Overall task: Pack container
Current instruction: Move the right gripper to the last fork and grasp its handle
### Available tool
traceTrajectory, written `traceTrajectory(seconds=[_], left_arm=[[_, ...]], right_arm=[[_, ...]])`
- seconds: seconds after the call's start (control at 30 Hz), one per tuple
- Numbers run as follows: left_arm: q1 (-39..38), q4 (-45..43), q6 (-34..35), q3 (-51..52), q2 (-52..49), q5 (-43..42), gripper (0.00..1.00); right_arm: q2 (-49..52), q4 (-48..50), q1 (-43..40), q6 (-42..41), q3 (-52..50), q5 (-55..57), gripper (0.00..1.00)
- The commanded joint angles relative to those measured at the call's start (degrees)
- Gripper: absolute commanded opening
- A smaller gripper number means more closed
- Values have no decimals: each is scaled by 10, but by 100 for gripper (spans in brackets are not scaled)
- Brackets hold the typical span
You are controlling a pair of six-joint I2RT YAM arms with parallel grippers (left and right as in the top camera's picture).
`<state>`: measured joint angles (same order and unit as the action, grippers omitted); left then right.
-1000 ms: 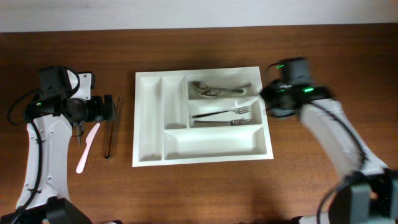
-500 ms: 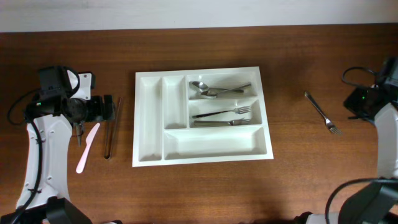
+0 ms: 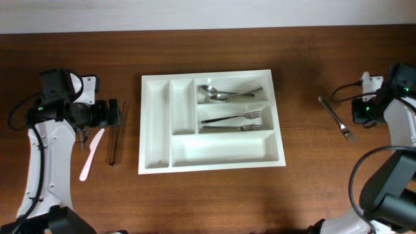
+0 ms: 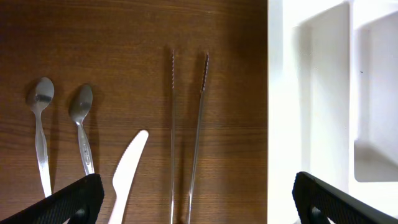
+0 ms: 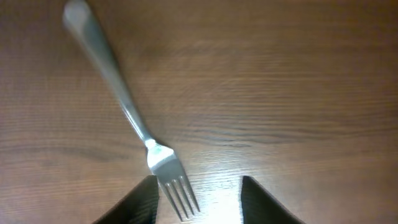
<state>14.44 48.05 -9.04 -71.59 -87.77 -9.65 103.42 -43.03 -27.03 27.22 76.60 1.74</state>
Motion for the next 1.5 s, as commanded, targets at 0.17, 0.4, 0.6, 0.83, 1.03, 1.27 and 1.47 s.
traceTrajectory(seconds=[0.17, 0.4, 0.6, 0.83, 1.03, 1.27, 1.47], left_arm=[[3, 0, -9, -12, -3, 0, 99], [3, 0, -9, -12, -3, 0, 99], [3, 0, -9, -12, -3, 0, 99], [3, 0, -9, -12, -3, 0, 99], [3, 0, -9, -12, -3, 0, 99], [3, 0, -9, -12, -3, 0, 99], [3, 0, -9, -12, -3, 0, 99]], right_arm=[[67, -35, 4, 94, 1, -99, 53], [89, -28, 19, 94, 1, -92, 49], [115, -8, 31, 95, 1, -88, 49], [139, 7, 32, 94, 1, -64, 39], [144, 5, 38, 78, 1, -64, 8], [144, 5, 46, 14, 4, -63, 4], [127, -59, 46, -78, 61, -80, 4]])
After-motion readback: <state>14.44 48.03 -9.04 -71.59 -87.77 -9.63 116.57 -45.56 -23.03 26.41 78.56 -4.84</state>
